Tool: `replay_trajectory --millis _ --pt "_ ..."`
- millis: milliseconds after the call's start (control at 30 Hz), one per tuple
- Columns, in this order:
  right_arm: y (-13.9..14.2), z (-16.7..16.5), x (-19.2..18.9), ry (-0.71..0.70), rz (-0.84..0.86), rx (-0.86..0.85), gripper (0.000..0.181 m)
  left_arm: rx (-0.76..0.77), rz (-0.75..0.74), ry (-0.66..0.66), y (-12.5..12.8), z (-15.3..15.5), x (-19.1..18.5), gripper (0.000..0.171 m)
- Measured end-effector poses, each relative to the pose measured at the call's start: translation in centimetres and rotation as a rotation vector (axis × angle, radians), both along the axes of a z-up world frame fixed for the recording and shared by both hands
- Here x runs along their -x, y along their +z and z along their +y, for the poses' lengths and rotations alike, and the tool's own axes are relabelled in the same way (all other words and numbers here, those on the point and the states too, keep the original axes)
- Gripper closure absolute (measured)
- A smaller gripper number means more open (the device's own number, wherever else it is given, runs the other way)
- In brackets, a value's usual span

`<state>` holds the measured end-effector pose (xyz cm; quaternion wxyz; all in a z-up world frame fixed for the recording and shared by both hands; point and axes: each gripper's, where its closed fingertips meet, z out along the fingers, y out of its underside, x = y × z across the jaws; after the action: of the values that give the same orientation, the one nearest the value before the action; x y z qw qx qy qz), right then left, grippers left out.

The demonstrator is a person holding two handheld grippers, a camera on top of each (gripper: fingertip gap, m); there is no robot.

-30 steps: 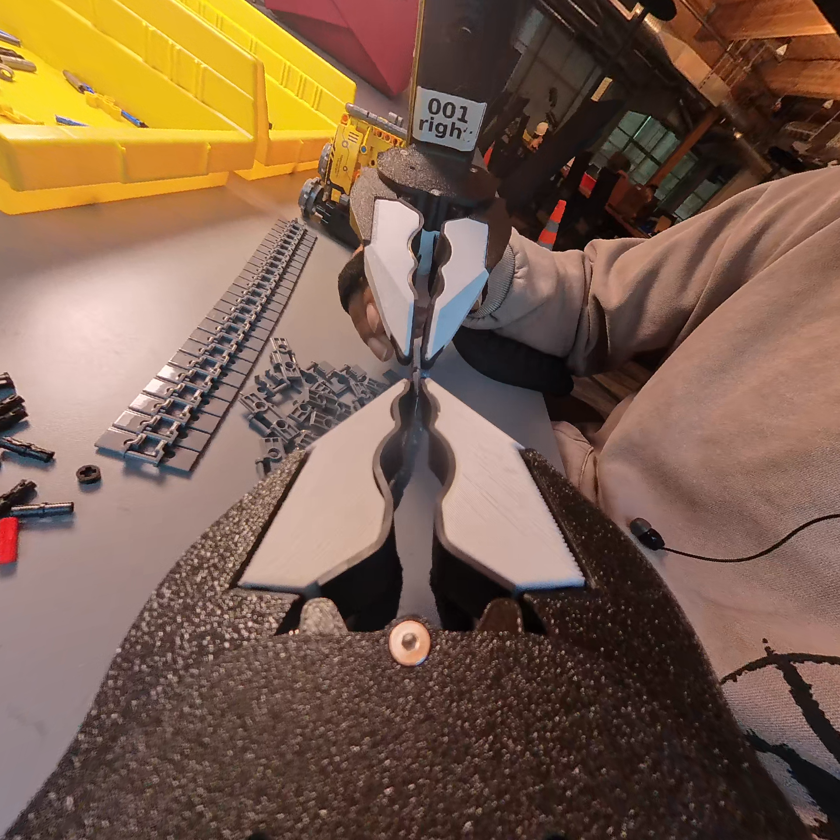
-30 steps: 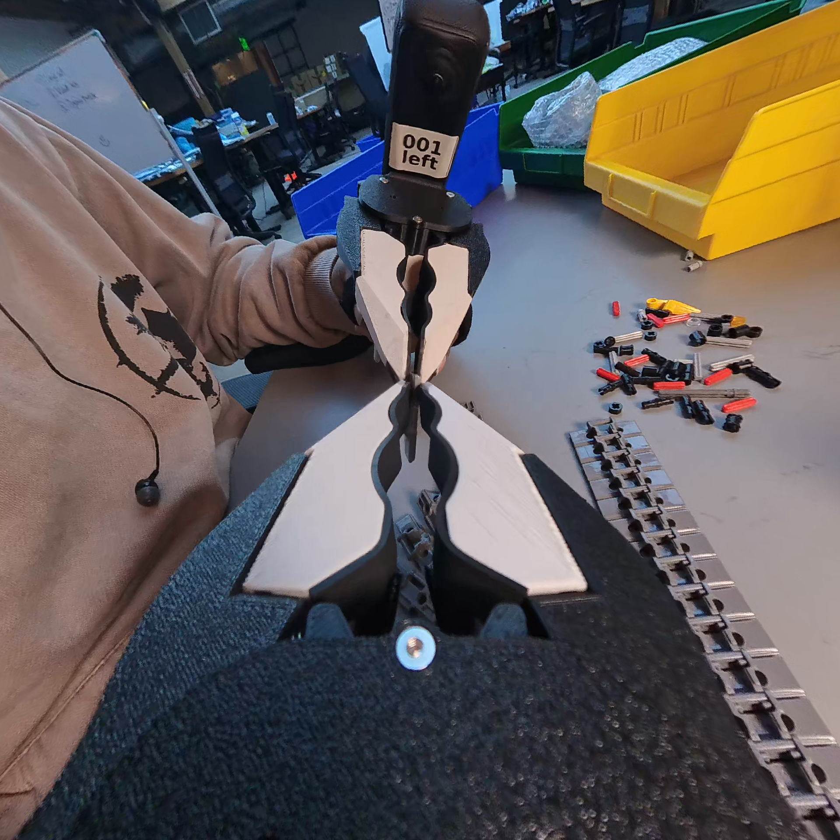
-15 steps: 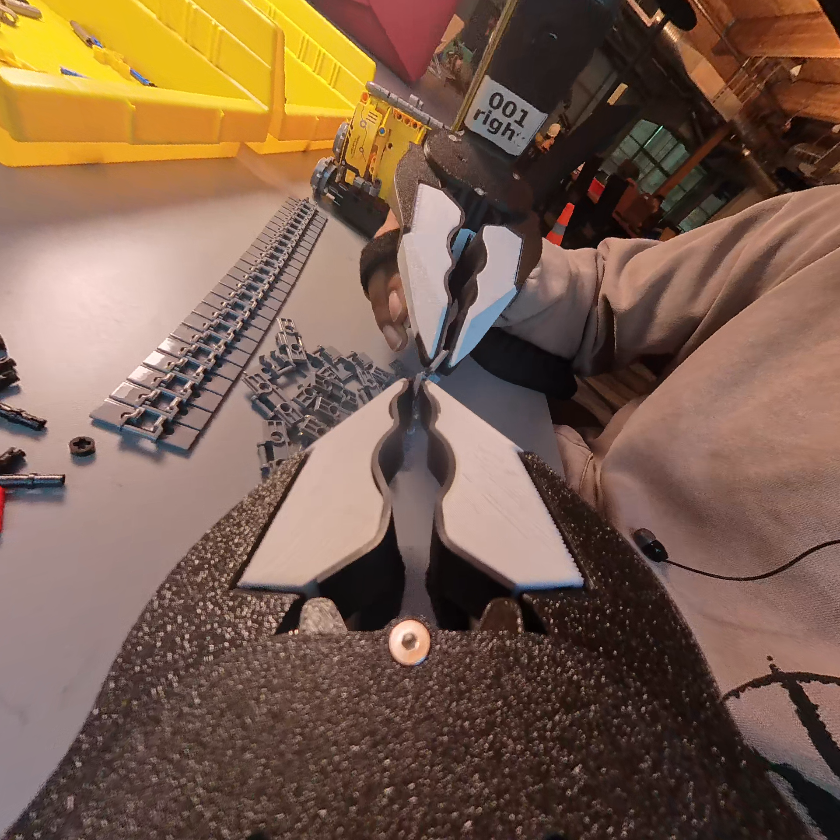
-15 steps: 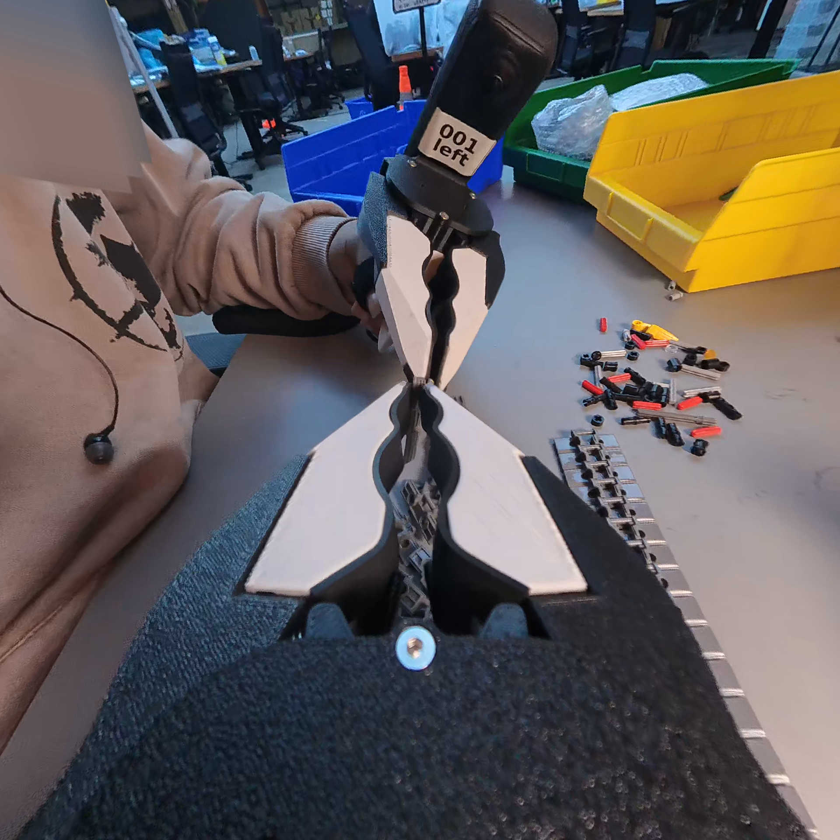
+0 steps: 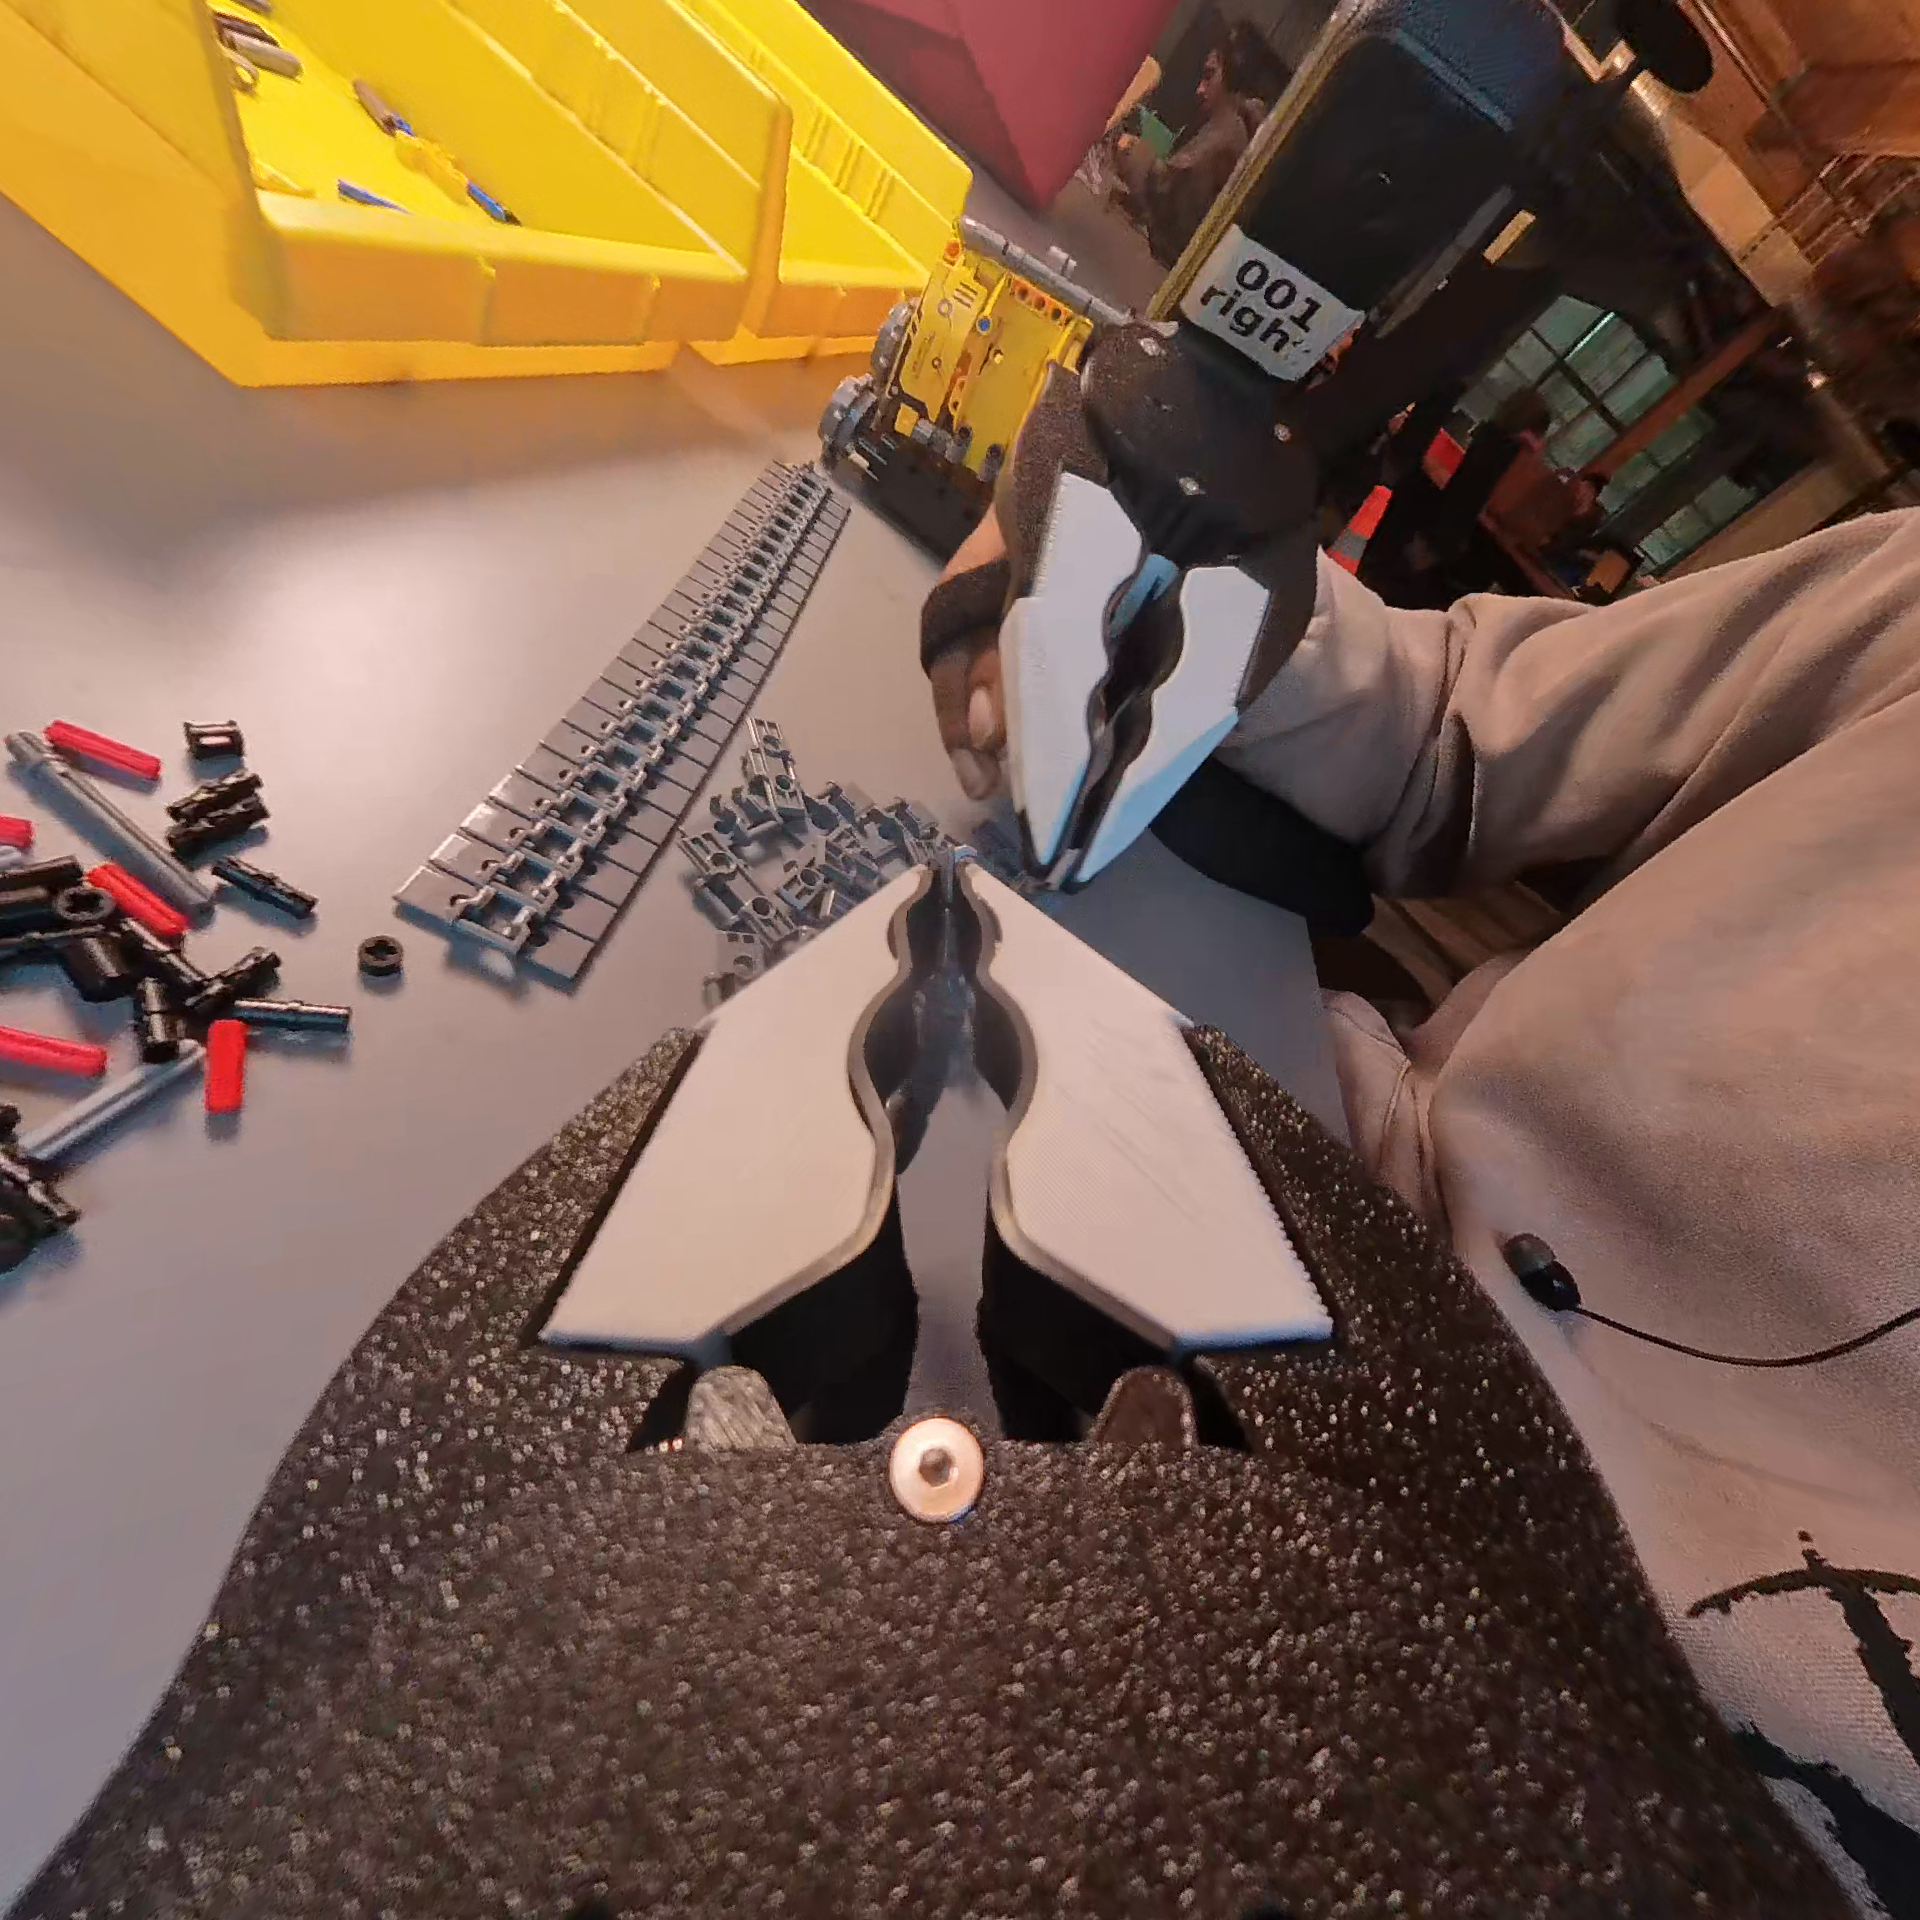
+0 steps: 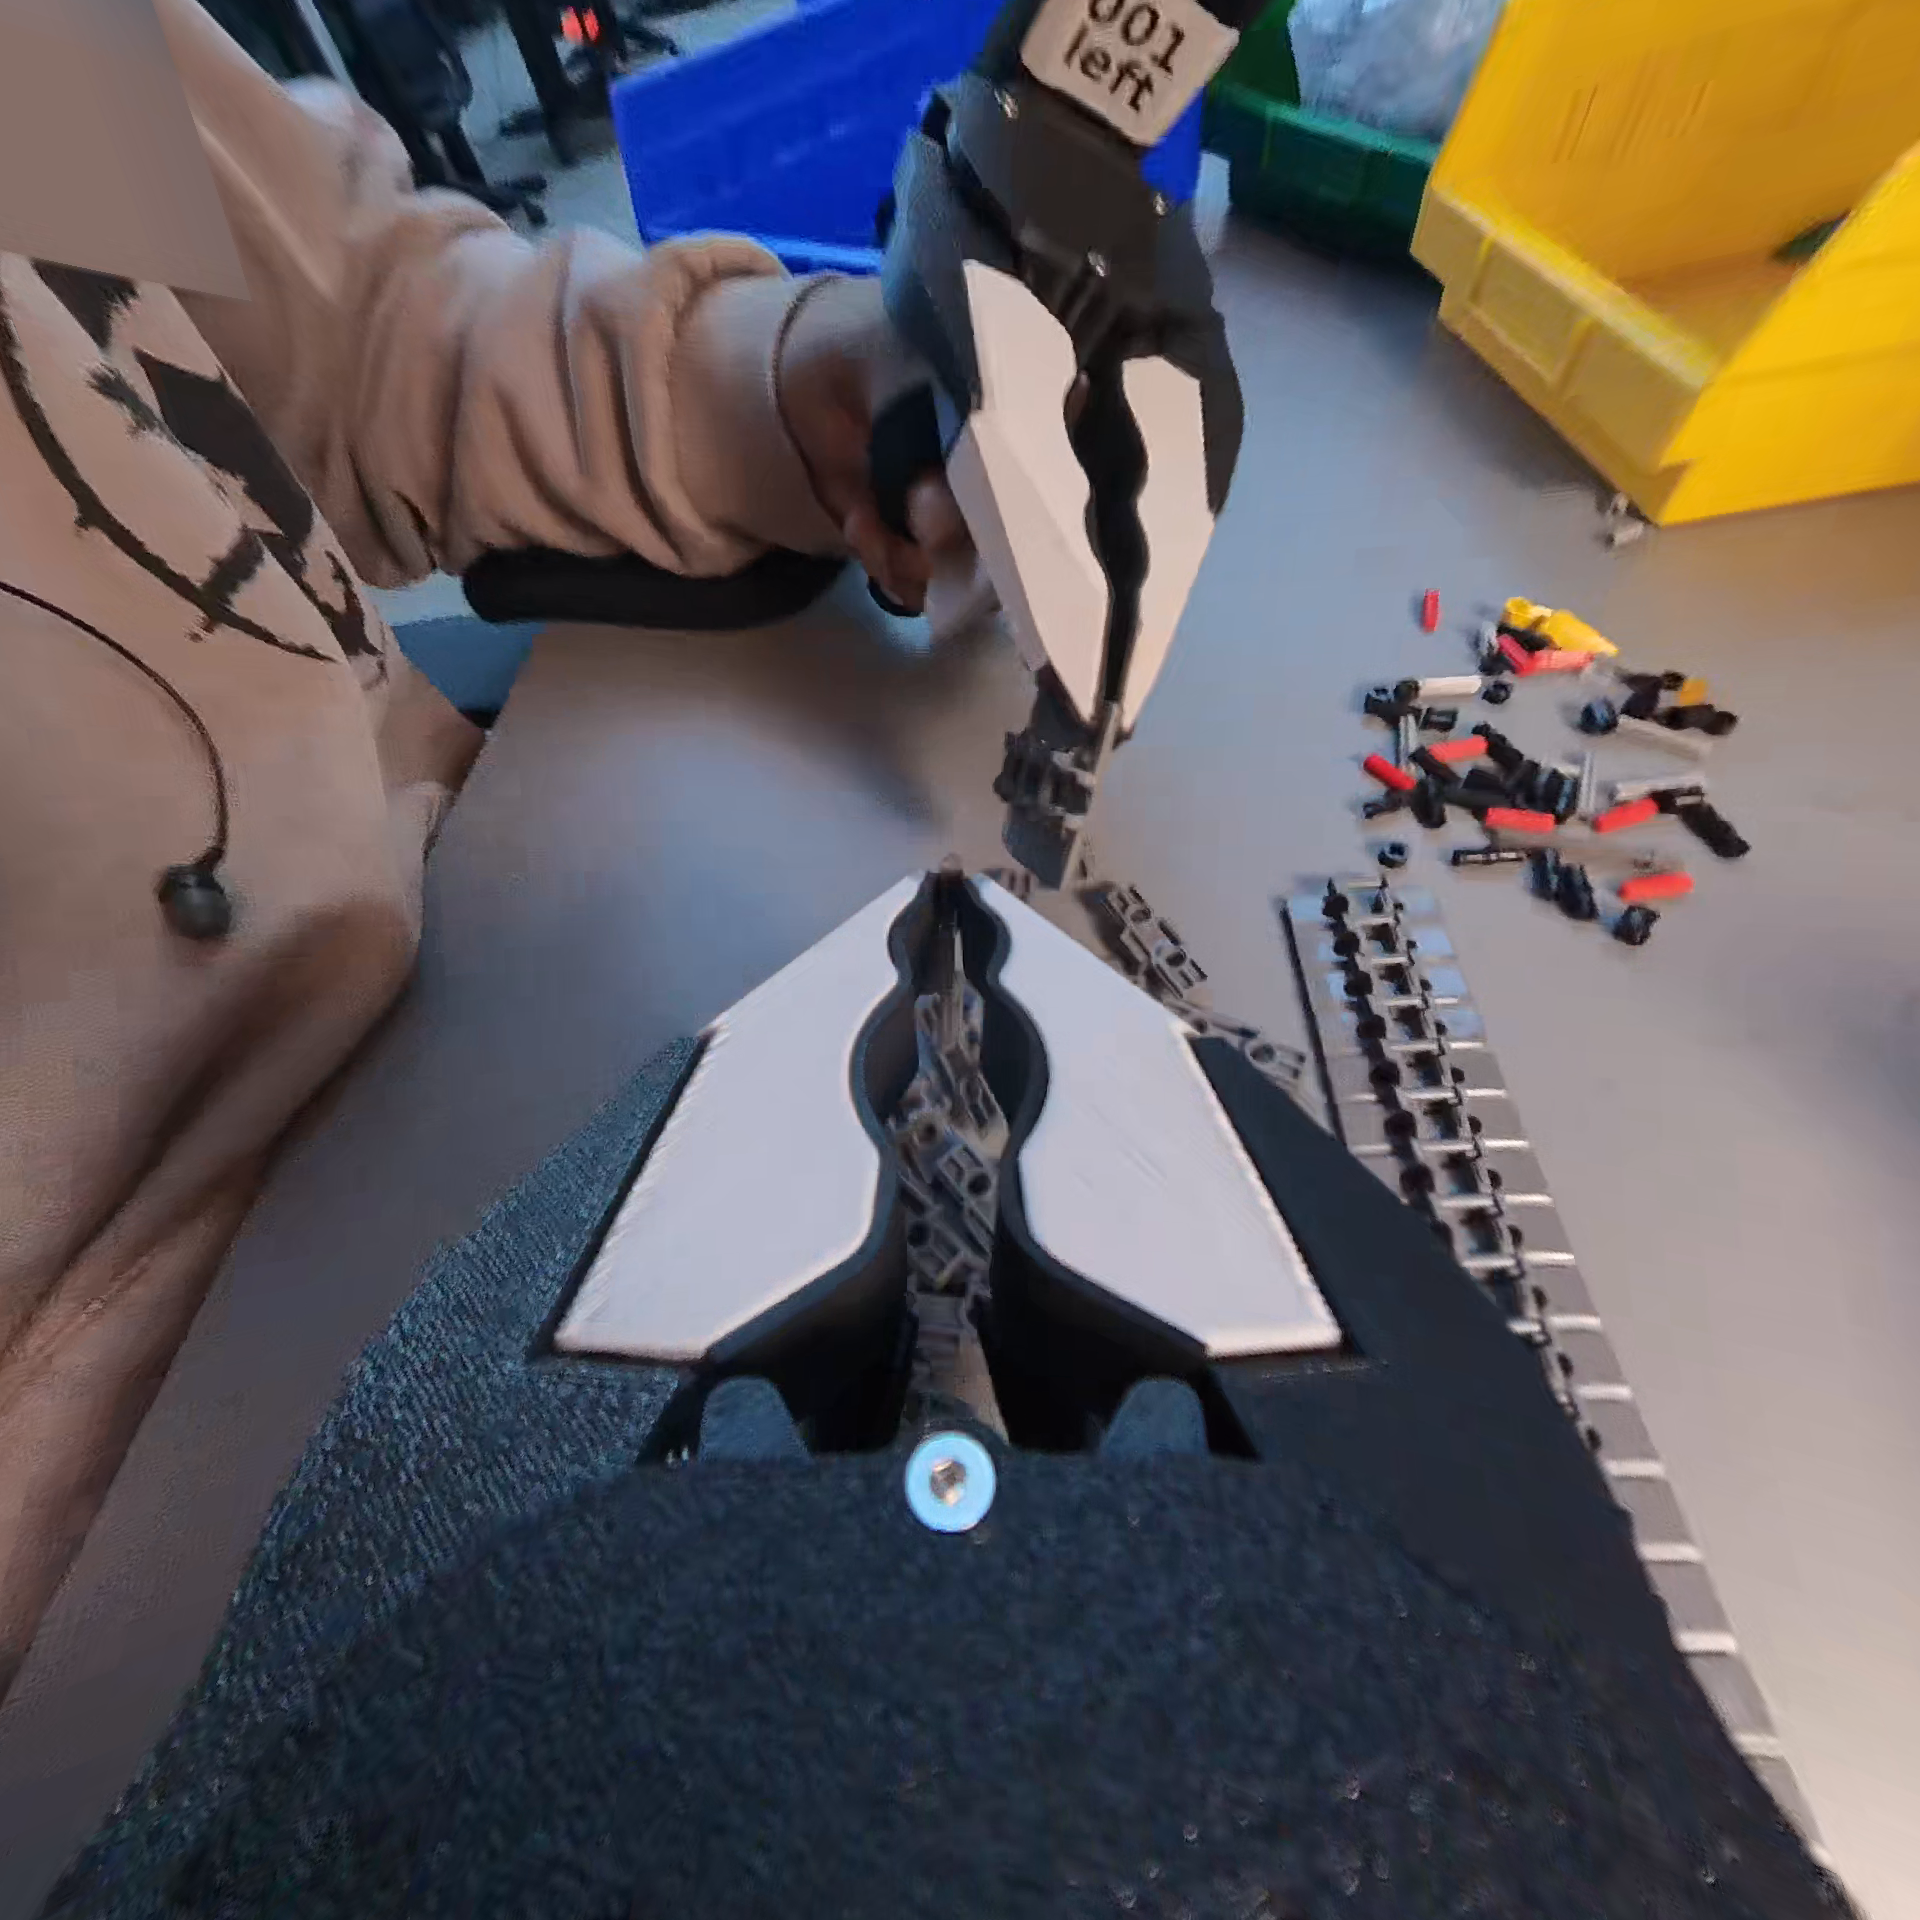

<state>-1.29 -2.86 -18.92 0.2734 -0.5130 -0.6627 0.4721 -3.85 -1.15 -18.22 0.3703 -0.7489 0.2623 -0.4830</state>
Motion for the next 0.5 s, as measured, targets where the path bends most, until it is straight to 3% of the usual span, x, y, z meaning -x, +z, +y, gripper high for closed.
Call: replay_trajectory --millis 200,400,500 --pt "-1.8 0.3 0.0 -0.016 -0.082 -0.007 0.163 -0.004 0.001 -0.059 -0.2 -1.0 -1.2 0.169" --pt "-0.7 0.3 0.9 -0.051 -0.028 0.076 0.163 0.002 -0.002 -0.092 -0.5 -1.5 -1.9 0.169" --pt "-1.0 -0.3 1.4 -0.044 -0.027 0.093 0.174 -0.005 0.014 -0.098 -0.7 -1.6 -2.1 0.169"
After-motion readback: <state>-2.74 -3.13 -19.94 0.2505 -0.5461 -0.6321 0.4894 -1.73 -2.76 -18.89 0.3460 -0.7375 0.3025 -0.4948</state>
